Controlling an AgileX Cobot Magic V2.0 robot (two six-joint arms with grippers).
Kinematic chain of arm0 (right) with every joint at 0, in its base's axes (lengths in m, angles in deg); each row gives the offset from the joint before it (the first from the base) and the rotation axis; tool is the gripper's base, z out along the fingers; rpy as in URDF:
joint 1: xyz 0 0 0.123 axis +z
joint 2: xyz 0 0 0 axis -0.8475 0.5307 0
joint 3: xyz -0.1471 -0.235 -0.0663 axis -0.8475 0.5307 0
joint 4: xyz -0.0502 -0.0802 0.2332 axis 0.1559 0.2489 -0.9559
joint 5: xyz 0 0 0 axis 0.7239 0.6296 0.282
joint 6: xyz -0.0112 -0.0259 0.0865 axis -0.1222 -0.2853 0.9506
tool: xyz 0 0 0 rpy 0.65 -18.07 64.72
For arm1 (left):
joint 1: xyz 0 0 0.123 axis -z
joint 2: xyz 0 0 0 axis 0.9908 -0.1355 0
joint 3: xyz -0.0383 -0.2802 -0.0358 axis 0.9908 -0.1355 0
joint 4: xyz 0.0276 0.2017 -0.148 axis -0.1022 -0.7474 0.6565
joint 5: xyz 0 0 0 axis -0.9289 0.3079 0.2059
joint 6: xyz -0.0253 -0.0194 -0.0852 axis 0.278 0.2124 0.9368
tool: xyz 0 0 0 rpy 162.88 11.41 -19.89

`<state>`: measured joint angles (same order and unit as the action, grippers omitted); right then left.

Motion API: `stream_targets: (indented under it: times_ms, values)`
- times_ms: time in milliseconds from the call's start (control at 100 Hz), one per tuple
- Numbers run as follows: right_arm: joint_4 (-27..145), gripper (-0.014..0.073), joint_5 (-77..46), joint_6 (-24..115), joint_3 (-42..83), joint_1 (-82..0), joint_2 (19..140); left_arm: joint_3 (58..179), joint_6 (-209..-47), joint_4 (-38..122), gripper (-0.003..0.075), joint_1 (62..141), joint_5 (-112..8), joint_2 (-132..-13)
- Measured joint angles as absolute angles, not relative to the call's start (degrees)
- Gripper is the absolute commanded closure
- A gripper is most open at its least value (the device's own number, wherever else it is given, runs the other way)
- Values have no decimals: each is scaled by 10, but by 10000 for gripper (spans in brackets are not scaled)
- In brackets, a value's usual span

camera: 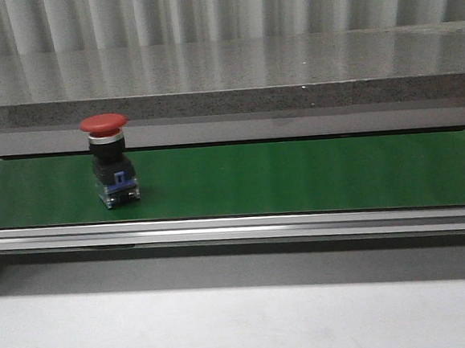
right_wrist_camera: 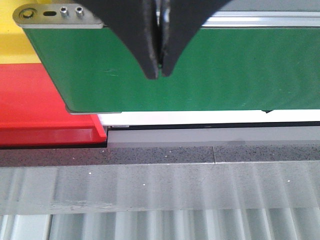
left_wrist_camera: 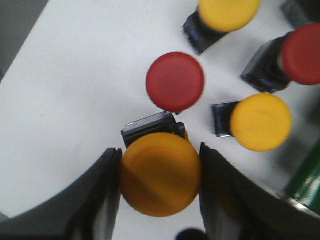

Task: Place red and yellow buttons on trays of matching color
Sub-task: 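Grasp a yellow push-button from the pile with the left gripper, then set the yellow button on the green belt and release it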

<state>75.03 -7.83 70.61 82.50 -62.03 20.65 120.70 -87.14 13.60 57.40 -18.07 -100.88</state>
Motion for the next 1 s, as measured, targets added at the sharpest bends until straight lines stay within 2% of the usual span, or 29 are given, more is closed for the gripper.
stream_targets:
  times_ms: [320, 610, 850, 920, 1000]
  values:
    - [750, 659, -78, 706, 825, -620, 207, 1236, -871, 137, 596, 664, -116, -908]
    - [750, 659, -78, 706, 825, -620, 207, 1257, -871, 158, 596, 774, -105, -916]
    - [750, 659, -78, 706, 825, -620, 207, 1273, -871, 158, 591, 794, -113, -989]
    - [750, 659, -78, 706, 825, -620, 207, 1278, -871, 164, 545, 794, -117, -1003]
    - [750, 659, -78, 706, 825, -620, 207, 1280, -872, 175, 413, 794, -123, -1011]
